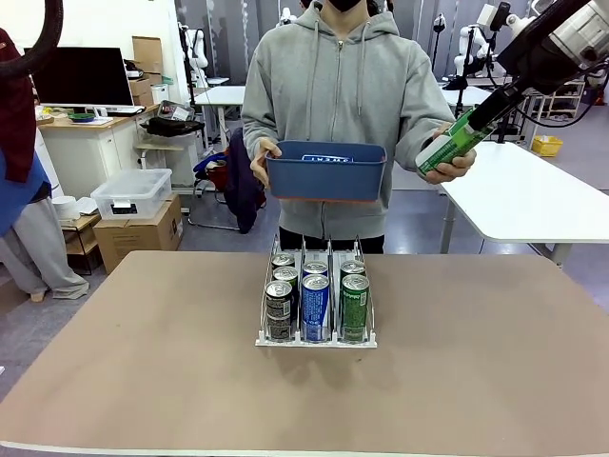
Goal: Fill the beverage cans into the dispenser.
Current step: Pick up the Sprite handed by the human, then place the picked Sprite in the line of the Automatic Can Dispenser with the same cans.
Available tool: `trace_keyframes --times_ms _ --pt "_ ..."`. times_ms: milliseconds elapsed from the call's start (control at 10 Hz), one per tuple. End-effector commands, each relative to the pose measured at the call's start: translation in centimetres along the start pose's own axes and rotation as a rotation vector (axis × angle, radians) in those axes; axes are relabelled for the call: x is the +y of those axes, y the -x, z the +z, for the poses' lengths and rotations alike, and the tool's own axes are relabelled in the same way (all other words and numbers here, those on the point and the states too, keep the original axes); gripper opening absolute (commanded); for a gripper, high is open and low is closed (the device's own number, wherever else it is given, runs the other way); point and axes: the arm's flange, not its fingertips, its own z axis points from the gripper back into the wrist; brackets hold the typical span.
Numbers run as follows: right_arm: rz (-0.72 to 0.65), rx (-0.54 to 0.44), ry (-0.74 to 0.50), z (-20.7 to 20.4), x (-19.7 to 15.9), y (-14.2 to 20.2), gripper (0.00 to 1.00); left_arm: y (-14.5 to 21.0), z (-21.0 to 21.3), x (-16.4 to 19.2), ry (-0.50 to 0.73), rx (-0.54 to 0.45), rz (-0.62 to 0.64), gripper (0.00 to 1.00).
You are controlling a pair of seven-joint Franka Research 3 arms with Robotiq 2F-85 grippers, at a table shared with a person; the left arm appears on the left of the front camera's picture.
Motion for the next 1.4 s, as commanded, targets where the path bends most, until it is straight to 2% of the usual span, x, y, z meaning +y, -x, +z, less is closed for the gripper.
trace_keyframes --times_ms 0,100,500,600,1300 --pt "-0.02 -0.027 -0.001 0.13 0.37 -0.07 0.06 0.23 0.09 -0.05 -0.007 -0.003 -0.001 1.0" --pt "-0.018 -0.031 0.004 0.19 0.57 -0.08 0.0 0.23 0.09 -0.05 -0.007 -0.003 -0.001 1.0" --pt "0.047 -0.041 -0.011 0.44 1.12 0.03 0.0 0.23 0.09 -0.05 -0.007 -0.003 -0.001 1.0" --pt "0.004 -0.03 0.01 0.19 1.33 -0.41 0.0 0.23 0.09 -0.05 -0.007 -0.003 -0.001 1.0" --pt "0.023 -0.013 0.006 0.7 0.68 -0.24 0.0 0.23 0.09 -0.05 -0.007 -0.003 -0.001 1.0"
